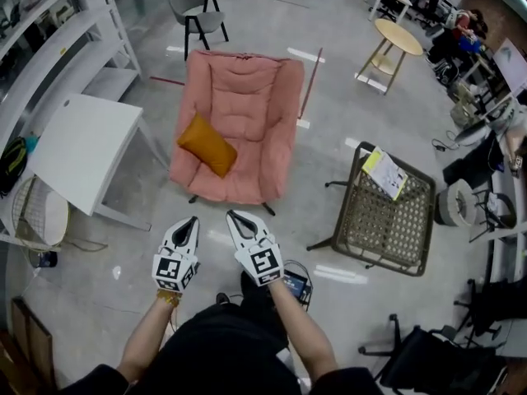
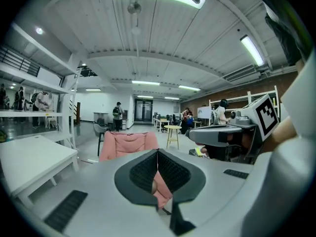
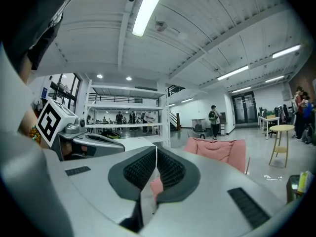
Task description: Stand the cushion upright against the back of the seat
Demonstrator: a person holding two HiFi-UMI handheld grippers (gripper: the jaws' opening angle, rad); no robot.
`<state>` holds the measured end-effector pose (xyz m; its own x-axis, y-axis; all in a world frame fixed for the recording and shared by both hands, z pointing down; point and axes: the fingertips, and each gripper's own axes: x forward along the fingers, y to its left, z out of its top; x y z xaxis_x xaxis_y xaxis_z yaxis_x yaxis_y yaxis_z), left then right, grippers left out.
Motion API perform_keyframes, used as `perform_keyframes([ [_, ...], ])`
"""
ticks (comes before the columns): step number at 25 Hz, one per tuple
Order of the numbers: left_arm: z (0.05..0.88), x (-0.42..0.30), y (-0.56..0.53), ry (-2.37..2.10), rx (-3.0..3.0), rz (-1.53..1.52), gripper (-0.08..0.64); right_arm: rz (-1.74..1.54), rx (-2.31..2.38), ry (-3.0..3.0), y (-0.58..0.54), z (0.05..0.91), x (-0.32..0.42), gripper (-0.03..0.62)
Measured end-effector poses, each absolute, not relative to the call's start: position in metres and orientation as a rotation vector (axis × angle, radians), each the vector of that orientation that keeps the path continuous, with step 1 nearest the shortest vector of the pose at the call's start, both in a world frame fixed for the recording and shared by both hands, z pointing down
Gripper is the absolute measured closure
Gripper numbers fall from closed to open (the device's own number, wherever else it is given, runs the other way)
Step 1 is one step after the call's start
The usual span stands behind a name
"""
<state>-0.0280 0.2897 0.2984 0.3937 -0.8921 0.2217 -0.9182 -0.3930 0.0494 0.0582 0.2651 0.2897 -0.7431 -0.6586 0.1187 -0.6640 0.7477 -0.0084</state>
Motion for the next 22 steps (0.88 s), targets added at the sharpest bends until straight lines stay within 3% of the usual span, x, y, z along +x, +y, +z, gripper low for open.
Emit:
perform_keyframes([
  [13, 0.317, -0.020, 0.211, -1.699, 2.358, 0.319, 0.546, 0.177, 1.032, -2.890, 0.149, 0.307, 0.091, 0.577],
  [22, 0.338, -0.055, 0.143, -1.633, 2.365, 0.274, 0.546, 0.164, 0.999, -2.836, 0.089, 0.320, 0.055, 0.577],
])
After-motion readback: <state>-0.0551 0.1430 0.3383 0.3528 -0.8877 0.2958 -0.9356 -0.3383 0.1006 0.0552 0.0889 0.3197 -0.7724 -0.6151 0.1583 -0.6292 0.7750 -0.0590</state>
